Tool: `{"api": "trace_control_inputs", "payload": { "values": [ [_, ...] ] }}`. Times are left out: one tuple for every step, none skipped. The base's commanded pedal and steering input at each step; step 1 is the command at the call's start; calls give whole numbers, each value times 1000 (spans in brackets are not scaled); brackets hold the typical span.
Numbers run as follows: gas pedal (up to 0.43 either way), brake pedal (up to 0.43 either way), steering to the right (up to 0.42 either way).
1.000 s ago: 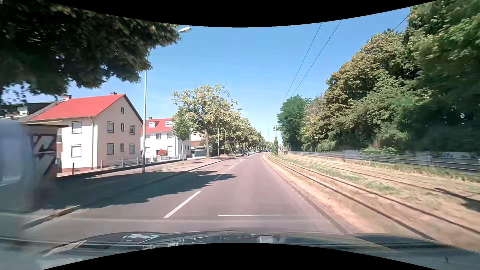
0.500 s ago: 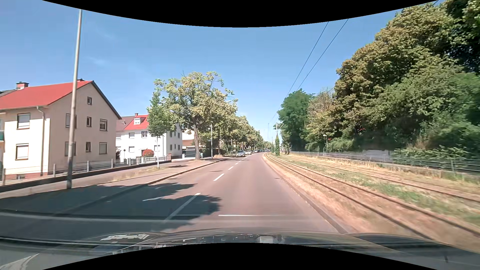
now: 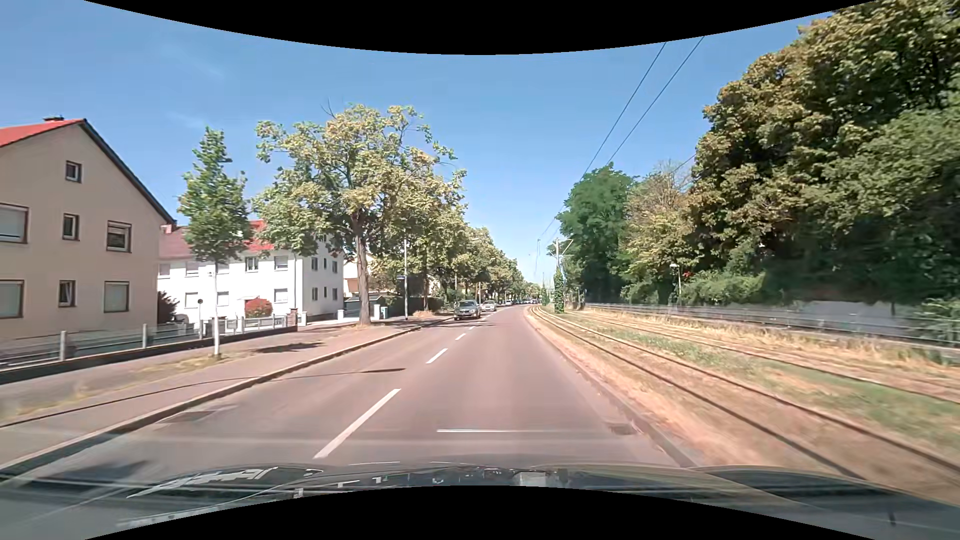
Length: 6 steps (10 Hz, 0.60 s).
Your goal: Follow the waypoints while adhering to traffic rules and regulations
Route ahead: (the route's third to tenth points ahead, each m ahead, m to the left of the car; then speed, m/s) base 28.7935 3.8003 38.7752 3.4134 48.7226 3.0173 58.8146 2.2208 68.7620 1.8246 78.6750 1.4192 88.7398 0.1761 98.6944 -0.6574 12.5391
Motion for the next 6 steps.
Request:
{"api": "trace_control_inputs", "payload": {
  "values": [
    [67,0,6],
    [98,0,6],
    [98,0,7],
    [98,0,6],
    [98,0,7],
    [98,0,6]
  ]
}}
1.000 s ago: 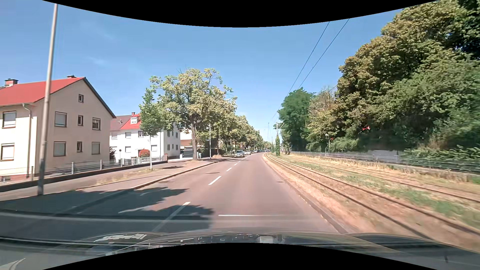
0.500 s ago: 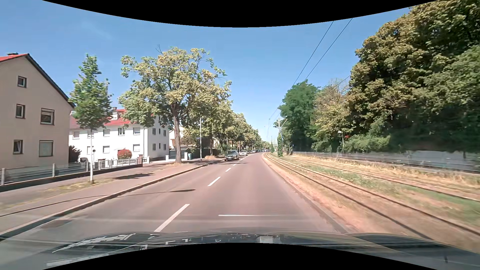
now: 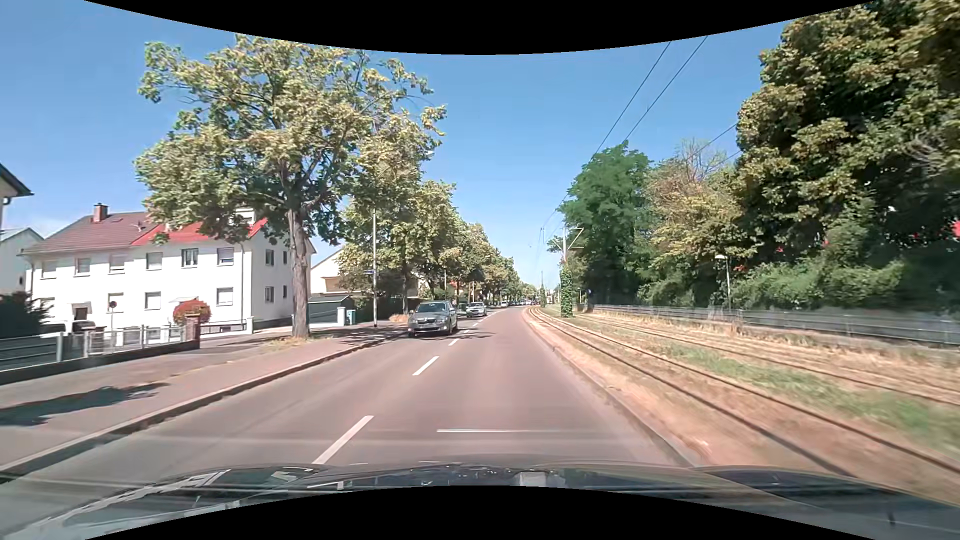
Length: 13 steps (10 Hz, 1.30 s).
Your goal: Follow the waypoints while adhering to traffic rules and regulations
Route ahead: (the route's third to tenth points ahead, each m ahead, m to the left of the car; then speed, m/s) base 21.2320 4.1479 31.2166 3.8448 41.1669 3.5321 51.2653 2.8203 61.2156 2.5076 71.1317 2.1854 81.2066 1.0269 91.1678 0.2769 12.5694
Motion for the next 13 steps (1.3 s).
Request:
{"api": "trace_control_inputs", "payload": {
  "values": [
    [98,0,6],
    [98,0,7],
    [98,0,6],
    [98,0,6],
    [98,0,6],
    [98,0,6],
    [98,0,6],
    [98,0,5],
    [98,0,5],
    [98,0,5],
    [98,0,5],
    [98,0,5],
    [98,0,5]
  ]
}}
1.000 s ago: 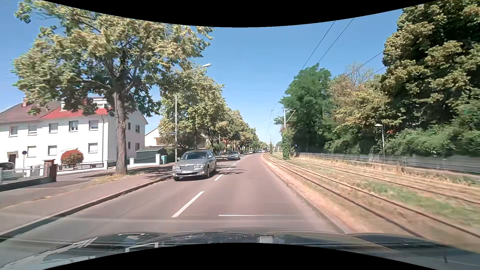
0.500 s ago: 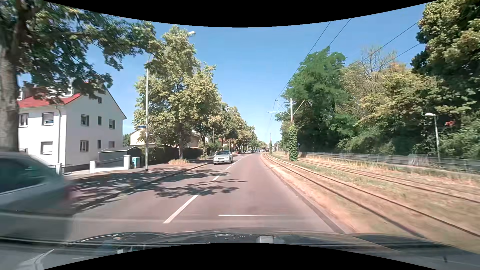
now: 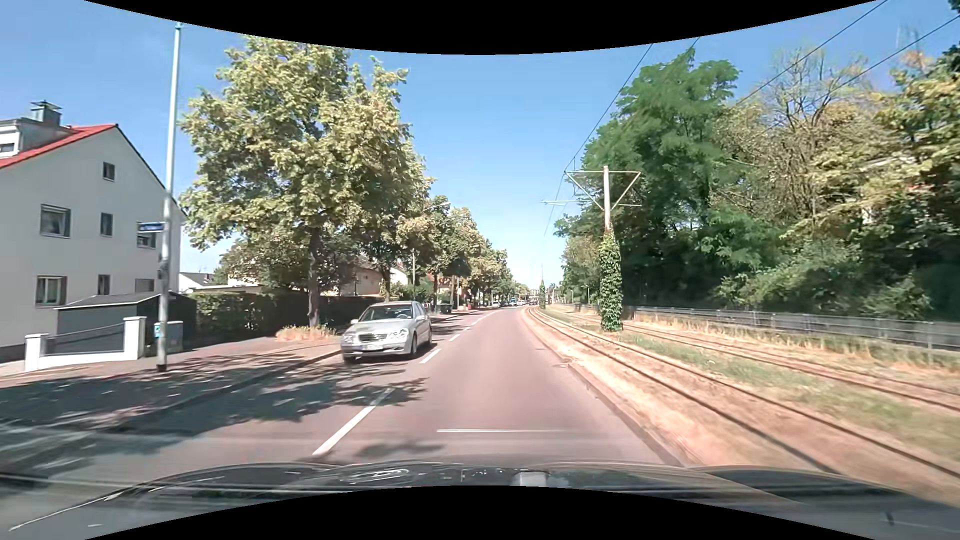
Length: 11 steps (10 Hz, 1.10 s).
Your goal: Follow the waypoints while adhering to traffic rules and regulations
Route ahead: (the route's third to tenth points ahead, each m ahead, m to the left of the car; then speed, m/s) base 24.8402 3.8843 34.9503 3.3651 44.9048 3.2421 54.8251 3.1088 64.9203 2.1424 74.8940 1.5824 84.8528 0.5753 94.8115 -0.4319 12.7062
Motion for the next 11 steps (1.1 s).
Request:
{"api": "trace_control_inputs", "payload": {
  "values": [
    [98,0,5],
    [98,0,5],
    [98,0,5],
    [98,0,5],
    [98,0,5],
    [98,0,5],
    [98,0,5],
    [98,0,5],
    [98,0,5],
    [98,0,5],
    [98,0,5]
  ]
}}
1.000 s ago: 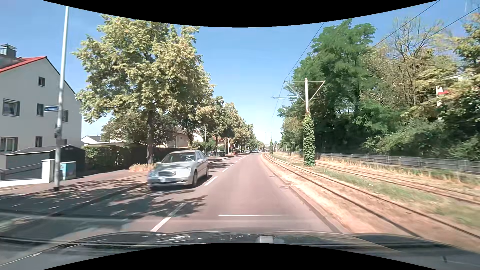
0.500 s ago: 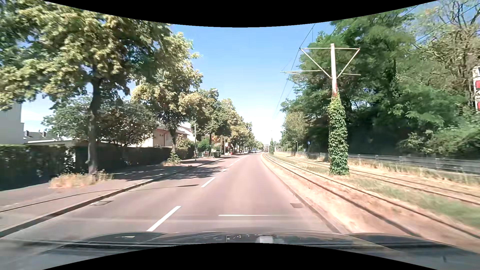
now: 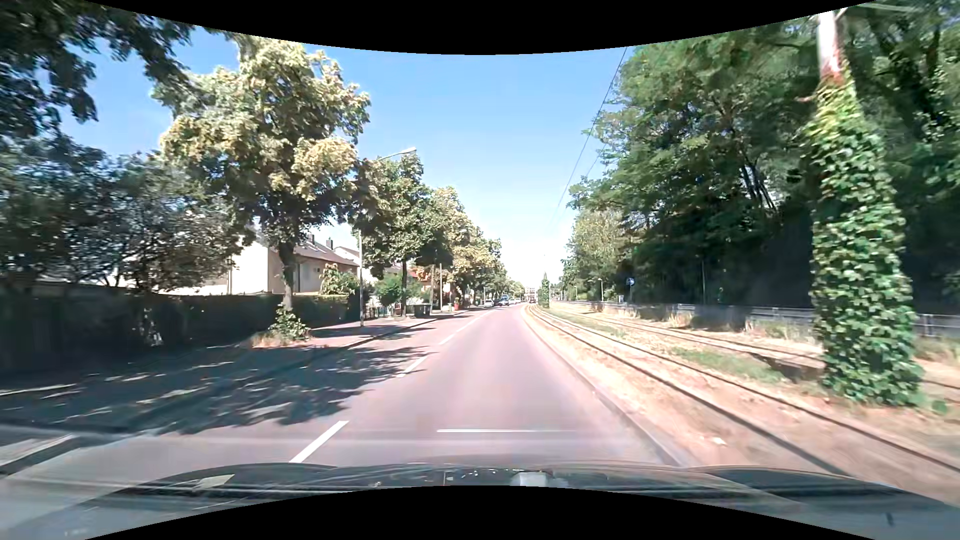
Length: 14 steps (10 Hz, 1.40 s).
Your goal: Follow the waypoints while adhering to traffic rules and regulations
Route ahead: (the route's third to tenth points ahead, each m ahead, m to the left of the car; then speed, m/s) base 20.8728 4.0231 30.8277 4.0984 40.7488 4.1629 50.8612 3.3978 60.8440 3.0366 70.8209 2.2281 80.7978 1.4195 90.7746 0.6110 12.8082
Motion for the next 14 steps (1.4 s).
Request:
{"api": "trace_control_inputs", "payload": {
  "values": [
    [98,0,4],
    [98,0,4],
    [98,0,3],
    [98,0,3],
    [87,0,3],
    [87,0,3],
    [87,0,3],
    [87,0,3],
    [87,0,3],
    [87,0,3],
    [87,0,3],
    [87,0,3],
    [87,0,3],
    [87,0,3]
  ]
}}
